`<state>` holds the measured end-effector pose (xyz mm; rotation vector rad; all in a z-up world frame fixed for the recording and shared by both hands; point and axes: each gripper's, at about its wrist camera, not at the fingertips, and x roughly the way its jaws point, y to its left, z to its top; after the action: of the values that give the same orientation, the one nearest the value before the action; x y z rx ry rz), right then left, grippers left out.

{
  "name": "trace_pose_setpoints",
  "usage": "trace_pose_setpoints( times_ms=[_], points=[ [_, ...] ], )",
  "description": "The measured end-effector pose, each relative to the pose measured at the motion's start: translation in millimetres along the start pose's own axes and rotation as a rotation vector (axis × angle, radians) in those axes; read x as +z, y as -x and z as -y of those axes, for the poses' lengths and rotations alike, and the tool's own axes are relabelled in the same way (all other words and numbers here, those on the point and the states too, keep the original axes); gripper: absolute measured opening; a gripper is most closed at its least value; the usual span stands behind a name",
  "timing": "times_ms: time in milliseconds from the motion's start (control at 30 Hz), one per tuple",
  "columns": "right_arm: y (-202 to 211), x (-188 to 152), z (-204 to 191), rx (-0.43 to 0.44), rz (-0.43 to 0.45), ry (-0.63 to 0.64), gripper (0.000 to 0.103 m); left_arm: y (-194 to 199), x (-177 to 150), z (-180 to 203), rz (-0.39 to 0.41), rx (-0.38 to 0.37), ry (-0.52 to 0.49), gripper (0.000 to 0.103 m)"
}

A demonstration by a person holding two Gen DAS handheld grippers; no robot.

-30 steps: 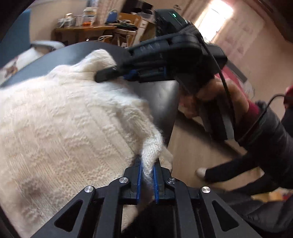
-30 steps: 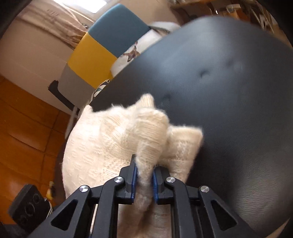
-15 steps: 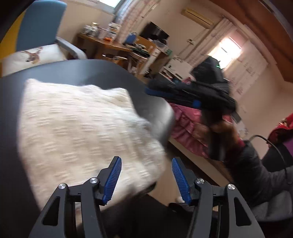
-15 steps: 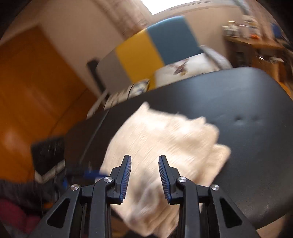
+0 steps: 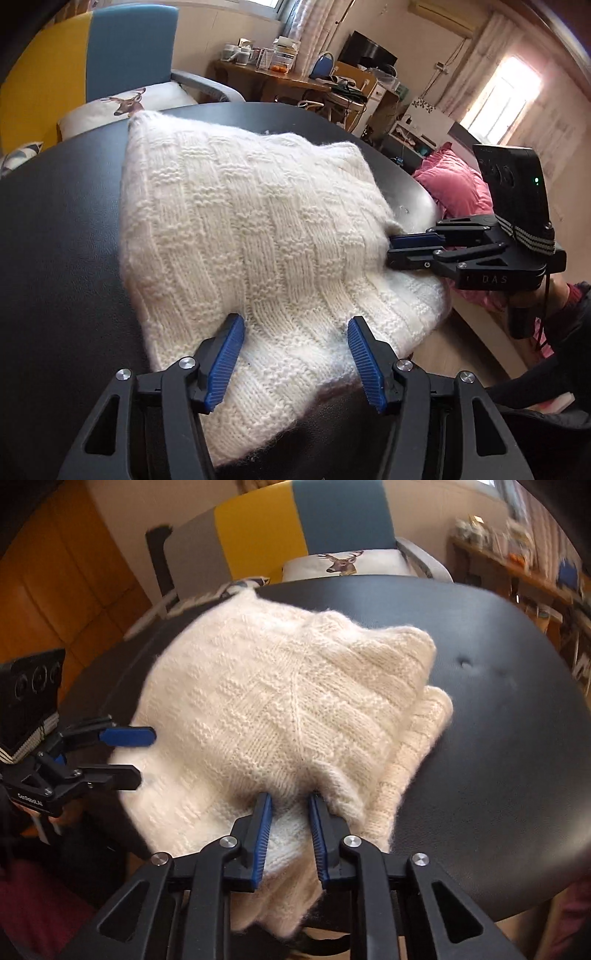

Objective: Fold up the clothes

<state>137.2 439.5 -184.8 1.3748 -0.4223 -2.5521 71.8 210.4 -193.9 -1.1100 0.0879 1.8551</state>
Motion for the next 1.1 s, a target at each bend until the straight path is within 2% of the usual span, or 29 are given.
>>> trace_pose_setpoints(
  times_ms=[33, 67, 133, 200, 267, 333, 467, 767, 933, 1000, 1100],
  points=[
    [11, 0, 7, 0.060, 0.036, -0.055, 0.025, 9, 6, -3, 0.027, -0.023, 0.020, 0.060],
    [23, -1, 16, 0.134, 0.086, -0.117, 0.032, 20, 13, -6, 0.057, -0.046, 0.040, 0.060],
    [43, -5, 35, 0.234, 0.168, -0.246, 0.039, 38, 26, -20, 0.110, -0.091, 0.102, 0.066],
    [50, -9, 58, 0.283, 0.212, -0.382, 0.068, 45, 40, -46, 0.149, -0.086, 0.180, 0.070],
    [46, -16, 86, 0.340, 0.218, -0.530, 0.083, 43, 50, -75, 0.149, -0.074, 0.249, 0.075],
    [34, -19, 105, 0.384, 0.206, -0.627, 0.084, 37, 57, -100, 0.123, -0.084, 0.316, 0.080],
    [8, -17, 118, 0.405, 0.149, -0.691, 0.084, 14, 66, -126, 0.054, -0.087, 0.392, 0.083],
    [-24, 4, 106, 0.427, 0.043, -0.652, 0.084, -10, 74, -116, -0.028, -0.134, 0.358, 0.084],
    [-37, 17, 97, 0.367, -0.077, -0.602, 0.082, -23, 79, -113, -0.056, -0.160, 0.345, 0.085],
    [-39, 19, 94, 0.344, -0.098, -0.590, 0.078, -25, 80, -111, -0.059, -0.158, 0.331, 0.085],
    [-40, 22, 90, 0.335, -0.104, -0.570, 0.078, -26, 81, -109, -0.071, -0.150, 0.325, 0.085]
  ],
)
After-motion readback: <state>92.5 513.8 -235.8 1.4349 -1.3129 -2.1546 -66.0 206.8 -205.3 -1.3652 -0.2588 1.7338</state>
